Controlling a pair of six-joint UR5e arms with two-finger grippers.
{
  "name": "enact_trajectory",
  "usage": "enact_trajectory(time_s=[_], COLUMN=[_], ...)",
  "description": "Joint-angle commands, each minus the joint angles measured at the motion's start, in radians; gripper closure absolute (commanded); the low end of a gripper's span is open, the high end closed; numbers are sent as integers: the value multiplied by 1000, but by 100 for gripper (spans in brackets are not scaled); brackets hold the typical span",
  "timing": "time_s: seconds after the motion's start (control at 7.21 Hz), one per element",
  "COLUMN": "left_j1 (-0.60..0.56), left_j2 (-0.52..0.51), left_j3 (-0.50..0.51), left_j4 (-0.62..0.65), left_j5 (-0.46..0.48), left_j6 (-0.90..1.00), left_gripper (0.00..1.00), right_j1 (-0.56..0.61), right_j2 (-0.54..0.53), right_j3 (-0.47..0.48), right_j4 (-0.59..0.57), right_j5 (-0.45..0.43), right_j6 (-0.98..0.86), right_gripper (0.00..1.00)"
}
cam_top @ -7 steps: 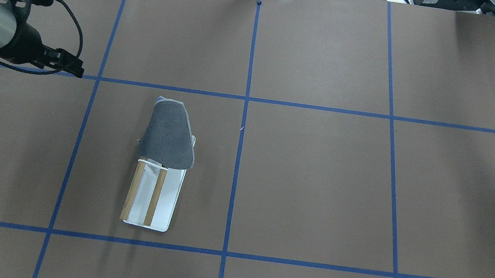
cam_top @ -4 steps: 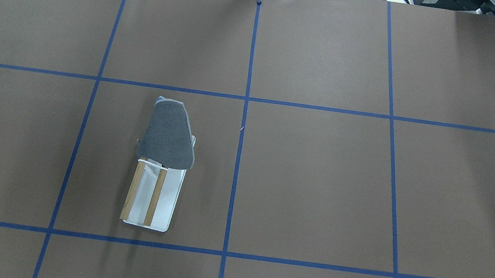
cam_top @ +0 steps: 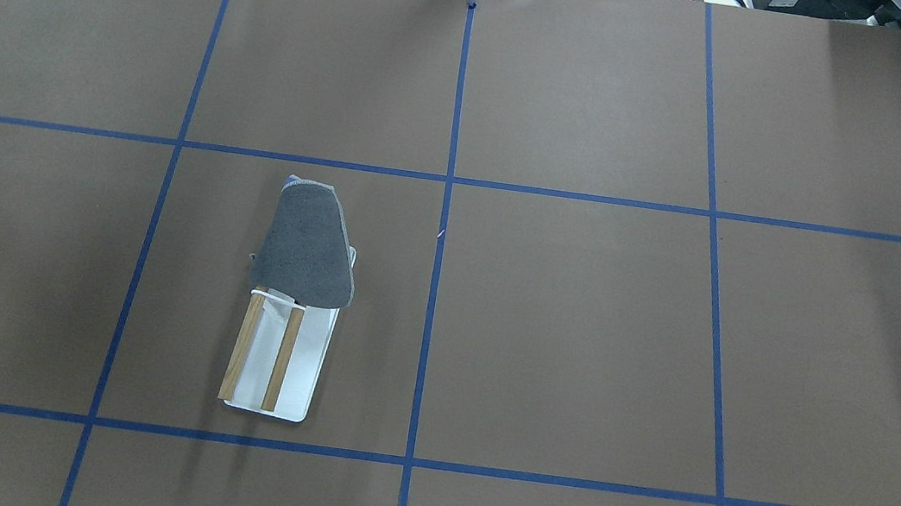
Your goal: Hang towel on rack
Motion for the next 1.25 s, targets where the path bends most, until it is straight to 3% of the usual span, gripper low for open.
enact_trajectory(time_s=[0.0, 0.42, 1.11], left_j1=[-69, -72, -72], left_j2=[84, 234, 256], left_j3=[-19, -209, -218], left_j4=[-24, -32, -35], left_j5=[-2, -2, 1], left_j6=[-21, -18, -15], left_gripper=[1, 1, 1], right_j1=[4, 4, 4], right_j2=[-3, -3, -4], right_j3=[4, 13, 15], right_j4=[0, 2, 0], right_j5=[-2, -2, -2], right_j6=[1, 3, 4], right_gripper=[0, 0, 0])
